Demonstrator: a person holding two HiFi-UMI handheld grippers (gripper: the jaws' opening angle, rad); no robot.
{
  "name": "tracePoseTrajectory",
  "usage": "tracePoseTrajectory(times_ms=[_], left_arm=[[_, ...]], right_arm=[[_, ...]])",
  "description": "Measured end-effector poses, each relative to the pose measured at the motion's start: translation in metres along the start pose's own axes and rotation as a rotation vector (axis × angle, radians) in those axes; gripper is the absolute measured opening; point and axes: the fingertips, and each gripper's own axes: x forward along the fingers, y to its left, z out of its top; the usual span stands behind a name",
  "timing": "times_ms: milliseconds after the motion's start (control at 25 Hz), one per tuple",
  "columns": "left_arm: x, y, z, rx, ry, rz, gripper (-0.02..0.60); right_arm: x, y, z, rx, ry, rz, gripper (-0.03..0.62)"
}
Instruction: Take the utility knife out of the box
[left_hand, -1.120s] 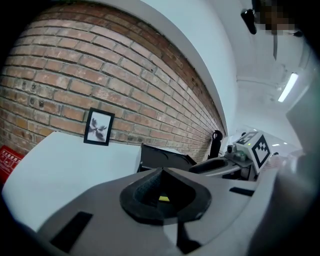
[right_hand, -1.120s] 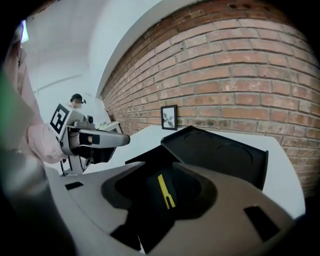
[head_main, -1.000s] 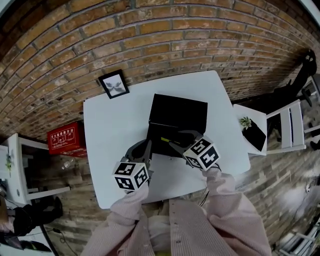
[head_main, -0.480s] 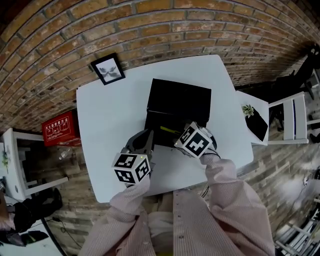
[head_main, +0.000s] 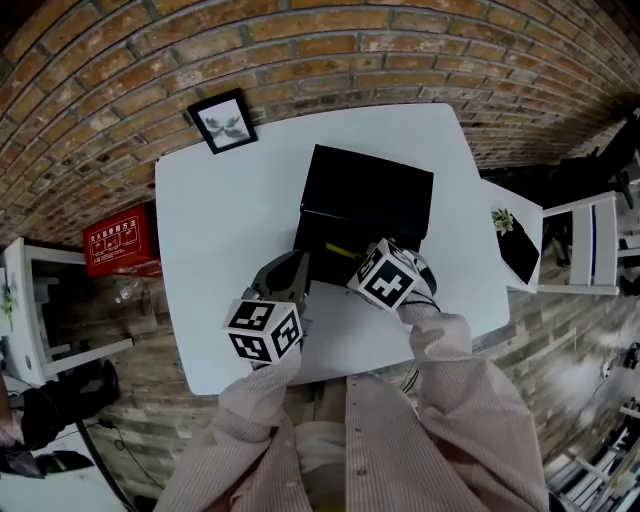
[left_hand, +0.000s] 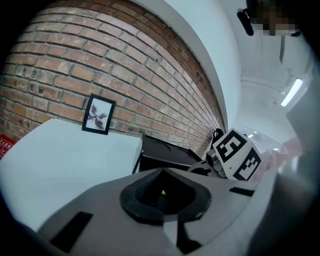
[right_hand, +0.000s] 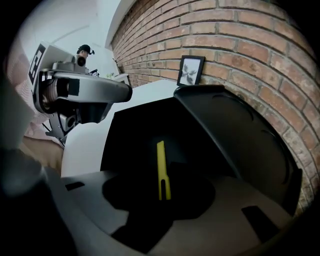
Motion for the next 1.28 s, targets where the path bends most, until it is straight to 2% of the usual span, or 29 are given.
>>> tracePoseTrajectory(times_ms=[320,520,800,1080,1280], left_arm=[[-0.001,-0.001,-0.004,0.003,0.008,-0.002,-0.008],[-0.002,-0.002,-0.004,0.008,0.009,-0.011,-0.008],[-0.004,-0.002,-0.004,0.035,0.008,-0.021,-0.008],[-0.011,-0.005,-0.001,0.07,-0.017,-0.046,-0.008],[-0.019,-0.006,0.011,0.093,-0.072,-0.058,-0.008]], right_arm=[[-0.002,-0.005,0.0,-0.035,0.017,-0.058,0.103],[-0.002,-0.004,-0.001,-0.036,0.02,-0.056,0.066],[0.0,-0.003,-0.001,-0.004,0.001,-0.048,0.063],[-0.016,0.0,0.008,0.016,-0.085,-0.071,0.063],[-0.032,0.002,0.021,0.054,-0.226,-0.097,0.063]])
